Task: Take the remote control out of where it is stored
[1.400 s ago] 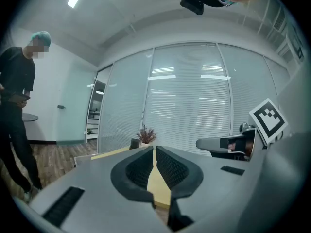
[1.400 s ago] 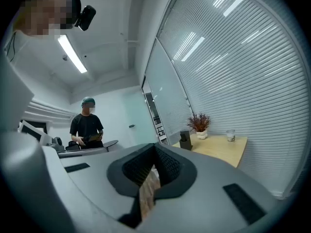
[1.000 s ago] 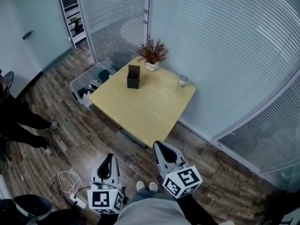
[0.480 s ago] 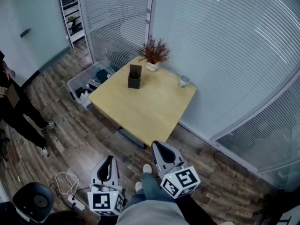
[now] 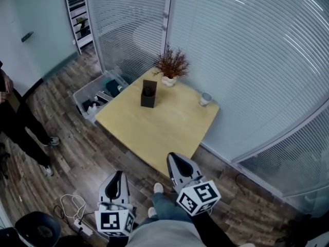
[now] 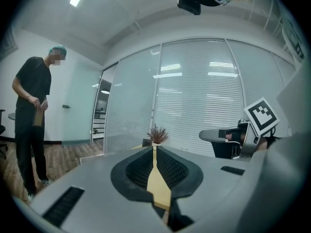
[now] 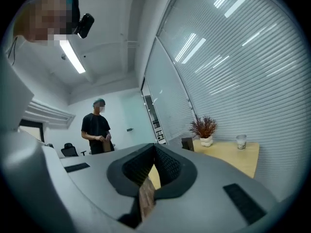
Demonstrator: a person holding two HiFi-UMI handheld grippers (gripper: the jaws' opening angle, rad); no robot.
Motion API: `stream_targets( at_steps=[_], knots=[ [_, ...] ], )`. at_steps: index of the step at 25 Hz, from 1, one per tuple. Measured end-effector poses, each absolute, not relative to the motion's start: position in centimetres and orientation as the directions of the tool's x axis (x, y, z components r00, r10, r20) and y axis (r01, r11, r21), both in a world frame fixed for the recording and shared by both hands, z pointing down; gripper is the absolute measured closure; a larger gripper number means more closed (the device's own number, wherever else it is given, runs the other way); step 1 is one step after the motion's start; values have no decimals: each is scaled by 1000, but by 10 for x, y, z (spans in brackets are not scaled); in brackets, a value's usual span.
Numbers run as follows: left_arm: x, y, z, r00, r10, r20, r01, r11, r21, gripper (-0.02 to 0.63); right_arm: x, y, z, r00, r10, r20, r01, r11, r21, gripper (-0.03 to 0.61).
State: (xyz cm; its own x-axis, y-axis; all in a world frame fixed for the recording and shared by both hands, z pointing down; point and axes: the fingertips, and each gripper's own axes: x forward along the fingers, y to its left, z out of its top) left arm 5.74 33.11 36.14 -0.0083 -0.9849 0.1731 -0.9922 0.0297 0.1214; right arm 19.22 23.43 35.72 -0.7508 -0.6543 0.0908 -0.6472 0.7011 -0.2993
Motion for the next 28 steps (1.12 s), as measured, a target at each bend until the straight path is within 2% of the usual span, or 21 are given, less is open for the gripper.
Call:
stream_targets(
  at_steps=[8,16,28],
  knots=[
    [45,255,350,-40,-987,158,-998,48,44,586,166,165,357,-780,-617,104,-621,742,-251,575],
    [35,201,355,-62,-984,168,-991,80,104,586,154,116,362,-807,-580,113,-589,772,-239,575],
    [10,153,357,-33,-980,194,-994,53,99,586,125,69,370,-799,-585,137,-600,767,-228,574]
  ],
)
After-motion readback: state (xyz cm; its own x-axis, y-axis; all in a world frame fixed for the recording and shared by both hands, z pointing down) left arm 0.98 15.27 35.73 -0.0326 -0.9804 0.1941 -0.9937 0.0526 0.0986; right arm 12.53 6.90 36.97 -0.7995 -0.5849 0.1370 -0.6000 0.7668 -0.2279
